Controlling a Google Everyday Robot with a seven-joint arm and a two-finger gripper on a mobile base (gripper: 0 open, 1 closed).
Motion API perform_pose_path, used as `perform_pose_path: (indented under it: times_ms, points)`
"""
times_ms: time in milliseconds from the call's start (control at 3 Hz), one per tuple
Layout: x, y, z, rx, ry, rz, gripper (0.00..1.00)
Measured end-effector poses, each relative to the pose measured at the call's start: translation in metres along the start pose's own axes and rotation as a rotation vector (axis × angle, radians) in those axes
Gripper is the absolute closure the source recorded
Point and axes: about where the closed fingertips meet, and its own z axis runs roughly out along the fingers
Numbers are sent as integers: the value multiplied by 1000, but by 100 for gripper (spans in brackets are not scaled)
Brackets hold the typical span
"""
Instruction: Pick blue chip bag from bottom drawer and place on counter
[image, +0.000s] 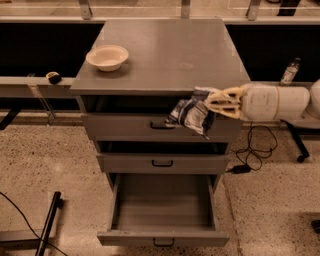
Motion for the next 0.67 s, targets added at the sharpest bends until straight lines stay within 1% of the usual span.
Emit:
perform_pose_path:
  times_ms: [333, 667]
  points:
    - [15, -47, 9, 14, 18, -20, 100]
    - [37, -82, 14, 46, 31, -16, 100]
